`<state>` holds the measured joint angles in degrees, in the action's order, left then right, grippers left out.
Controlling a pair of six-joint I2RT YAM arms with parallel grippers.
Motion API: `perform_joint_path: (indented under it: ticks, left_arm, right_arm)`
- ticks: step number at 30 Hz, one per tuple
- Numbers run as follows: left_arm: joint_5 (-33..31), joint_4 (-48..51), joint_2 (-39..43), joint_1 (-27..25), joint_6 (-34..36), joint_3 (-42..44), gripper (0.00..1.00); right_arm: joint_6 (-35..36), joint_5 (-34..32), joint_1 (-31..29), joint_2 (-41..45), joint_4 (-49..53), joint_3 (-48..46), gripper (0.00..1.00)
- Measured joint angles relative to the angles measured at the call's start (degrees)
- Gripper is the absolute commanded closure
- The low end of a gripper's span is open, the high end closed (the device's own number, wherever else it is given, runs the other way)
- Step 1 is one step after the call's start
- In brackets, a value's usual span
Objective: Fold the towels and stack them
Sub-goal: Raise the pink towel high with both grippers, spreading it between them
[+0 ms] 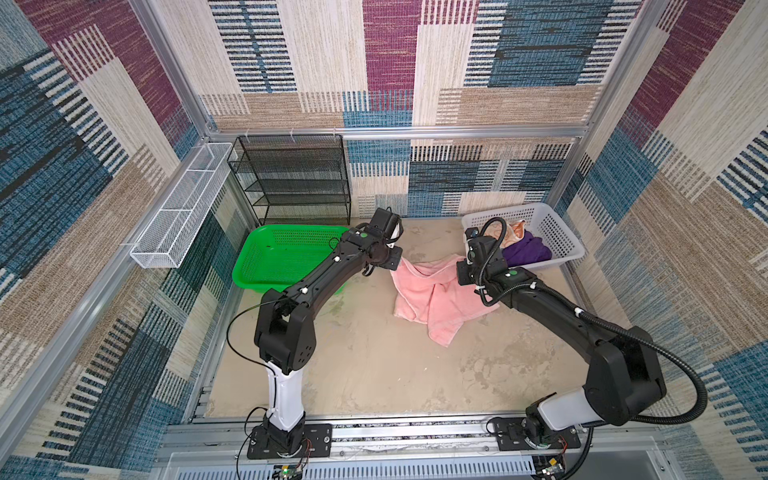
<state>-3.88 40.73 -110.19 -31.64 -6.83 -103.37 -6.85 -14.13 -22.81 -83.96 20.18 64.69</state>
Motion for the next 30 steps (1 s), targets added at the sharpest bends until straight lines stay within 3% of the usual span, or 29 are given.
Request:
perform_joint_path:
  ticks: [15, 30]
  left_arm:
    - [4.59, 0.46, 18.01, 0.0, 0.61, -10.51, 1.0]
    - [16.72, 1.03, 33.16, -1.42, -0.17, -15.28, 1.0]
  right_arm:
    - [9.44, -2.56, 1.07, 8.74, 0.55, 21.86, 1.0]
    - [12.26, 16.81, 1.09, 22.58, 0.96, 29.24, 1.0]
